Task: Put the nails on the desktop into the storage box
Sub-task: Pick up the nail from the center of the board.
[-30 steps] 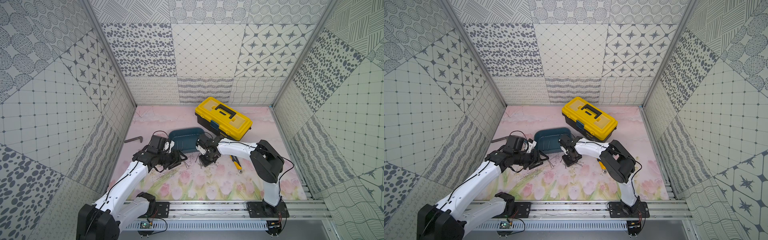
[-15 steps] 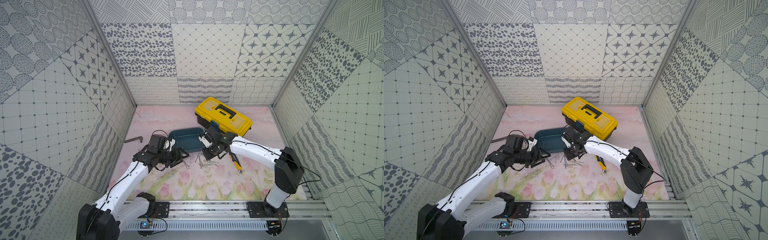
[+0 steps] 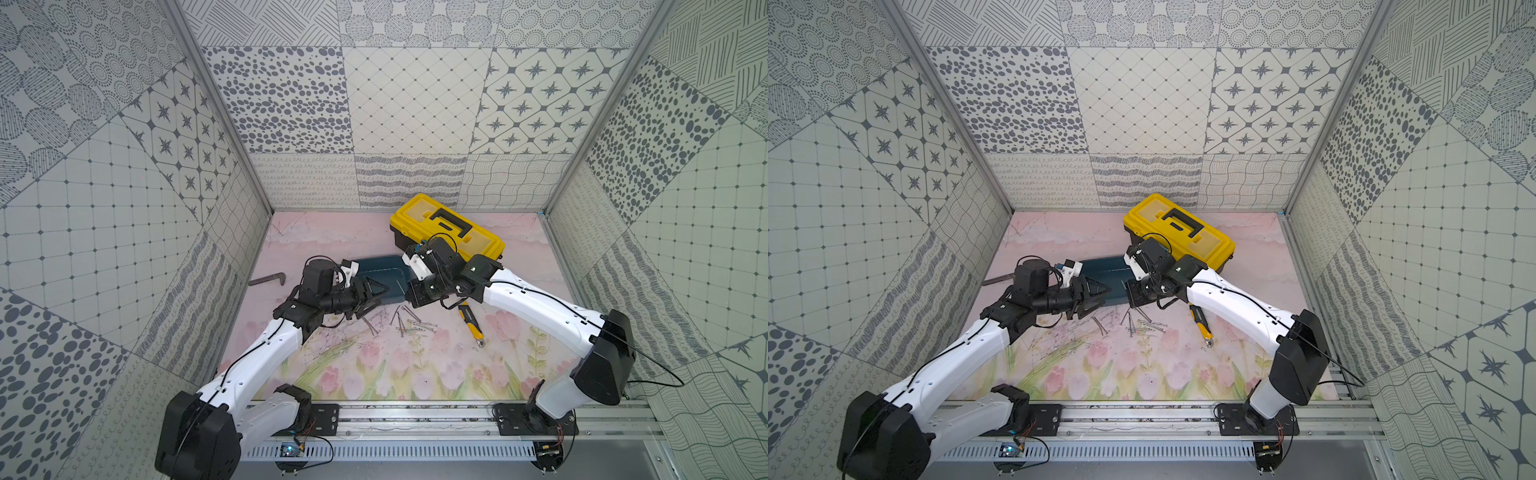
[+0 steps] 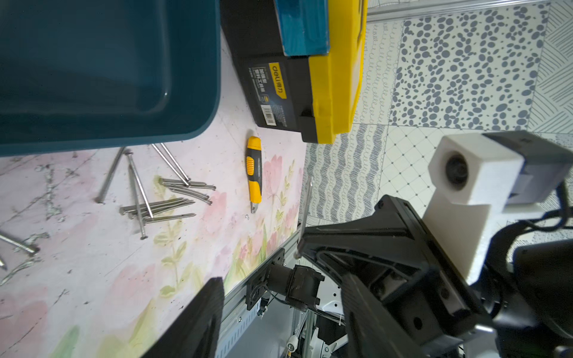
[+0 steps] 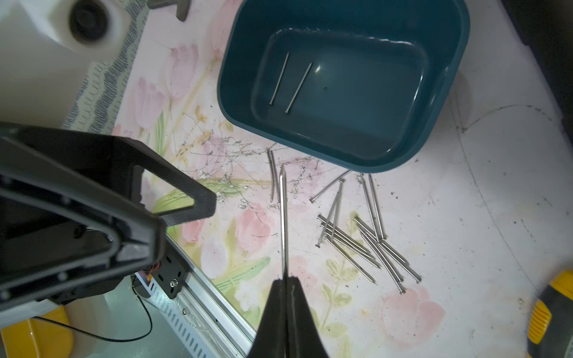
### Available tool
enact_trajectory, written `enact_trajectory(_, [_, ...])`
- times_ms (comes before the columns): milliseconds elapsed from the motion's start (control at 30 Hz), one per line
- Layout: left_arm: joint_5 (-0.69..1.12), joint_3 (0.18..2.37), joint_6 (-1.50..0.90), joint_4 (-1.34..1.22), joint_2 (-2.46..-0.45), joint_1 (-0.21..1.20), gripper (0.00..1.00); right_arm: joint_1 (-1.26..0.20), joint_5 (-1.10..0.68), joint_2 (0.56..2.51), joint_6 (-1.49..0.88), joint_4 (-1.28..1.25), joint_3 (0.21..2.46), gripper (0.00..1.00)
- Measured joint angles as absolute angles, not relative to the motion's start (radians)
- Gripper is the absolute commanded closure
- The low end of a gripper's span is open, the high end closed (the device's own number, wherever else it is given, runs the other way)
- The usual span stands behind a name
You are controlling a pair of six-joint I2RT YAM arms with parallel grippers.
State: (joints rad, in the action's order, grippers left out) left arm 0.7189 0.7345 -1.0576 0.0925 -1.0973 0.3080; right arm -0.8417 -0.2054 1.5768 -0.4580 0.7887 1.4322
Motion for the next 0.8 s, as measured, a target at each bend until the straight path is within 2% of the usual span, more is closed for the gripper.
enact_trajectory(533, [0.693,0.797,-1.105,0.011,-1.139,0.351,0.47,-0.842,-0.314,1.577,-0.549,0.772,1.481,1.00])
enact_trajectory(700, [0.674,0.815,-1.103,0.012,-1.158,0.353,0.52,-0.842,-0.336,1.577,-0.565,0.762,1.483,1.00])
enact_trajectory(800, [0.669,0.825,-1.102,0.012,-1.174,0.353,0.58,-0.842,-0.341,1.577,-0.569,0.758,1.488,1.00])
